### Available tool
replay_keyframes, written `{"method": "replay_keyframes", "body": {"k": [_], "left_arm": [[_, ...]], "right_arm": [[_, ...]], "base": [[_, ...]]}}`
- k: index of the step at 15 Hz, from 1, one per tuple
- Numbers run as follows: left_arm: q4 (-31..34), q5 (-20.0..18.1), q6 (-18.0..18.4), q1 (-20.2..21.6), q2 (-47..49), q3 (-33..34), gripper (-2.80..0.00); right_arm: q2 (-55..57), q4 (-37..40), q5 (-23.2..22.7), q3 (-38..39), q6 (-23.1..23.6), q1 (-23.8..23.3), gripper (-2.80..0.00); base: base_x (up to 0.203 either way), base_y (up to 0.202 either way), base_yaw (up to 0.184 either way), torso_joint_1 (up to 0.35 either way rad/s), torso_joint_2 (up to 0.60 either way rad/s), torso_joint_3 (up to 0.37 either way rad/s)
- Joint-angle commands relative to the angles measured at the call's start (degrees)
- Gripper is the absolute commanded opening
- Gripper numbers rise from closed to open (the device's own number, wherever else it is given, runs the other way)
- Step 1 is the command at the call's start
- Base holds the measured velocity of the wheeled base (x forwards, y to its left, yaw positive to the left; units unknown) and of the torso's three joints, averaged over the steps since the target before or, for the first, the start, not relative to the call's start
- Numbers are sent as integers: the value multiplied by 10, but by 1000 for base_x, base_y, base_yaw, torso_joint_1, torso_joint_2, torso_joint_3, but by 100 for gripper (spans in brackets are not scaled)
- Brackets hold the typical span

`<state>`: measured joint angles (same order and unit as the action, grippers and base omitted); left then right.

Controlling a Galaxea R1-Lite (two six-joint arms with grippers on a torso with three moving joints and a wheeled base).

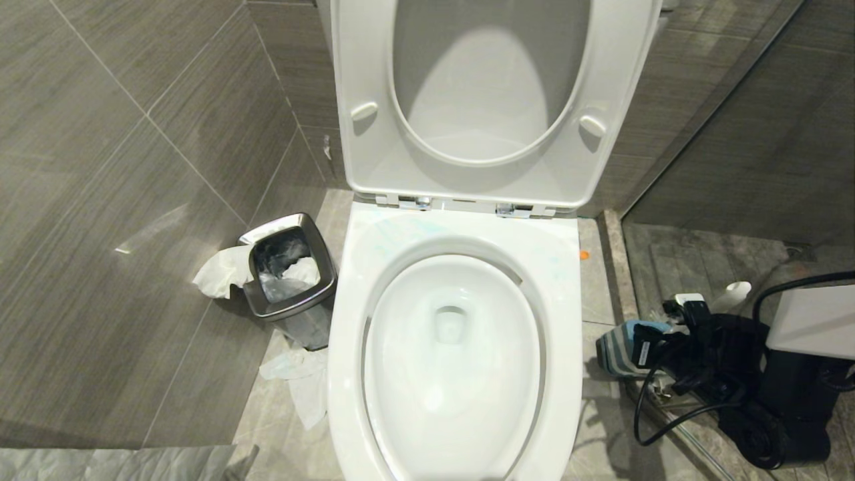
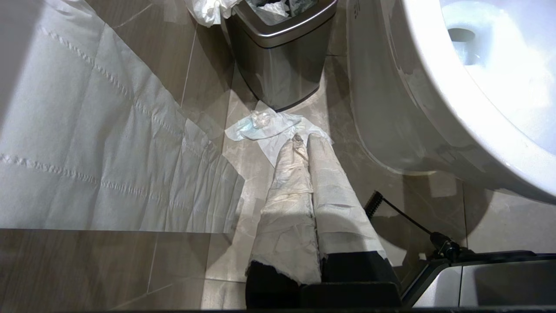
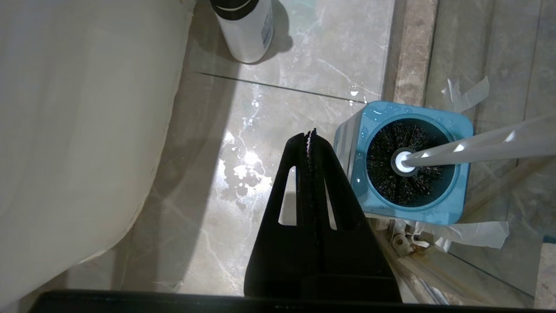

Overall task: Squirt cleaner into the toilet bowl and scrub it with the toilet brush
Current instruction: Pour in the cleaning agent

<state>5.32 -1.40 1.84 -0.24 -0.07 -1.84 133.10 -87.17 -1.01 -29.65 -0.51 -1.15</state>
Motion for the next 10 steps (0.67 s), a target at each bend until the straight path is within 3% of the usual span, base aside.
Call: {"method": "replay_keyframes", "body": {"k": [1,10], "left_arm": [[0,0,0,0,1,0,-280],[0,0,0,0,1,0,-280]], "right_arm": [[-8,-5,-1,0,-1,0,-280],[-18,-5,-14,-1,-4,-2,-280]], "base": [[0,0,0,0,0,0],[0,0,0,0,0,0]]}}
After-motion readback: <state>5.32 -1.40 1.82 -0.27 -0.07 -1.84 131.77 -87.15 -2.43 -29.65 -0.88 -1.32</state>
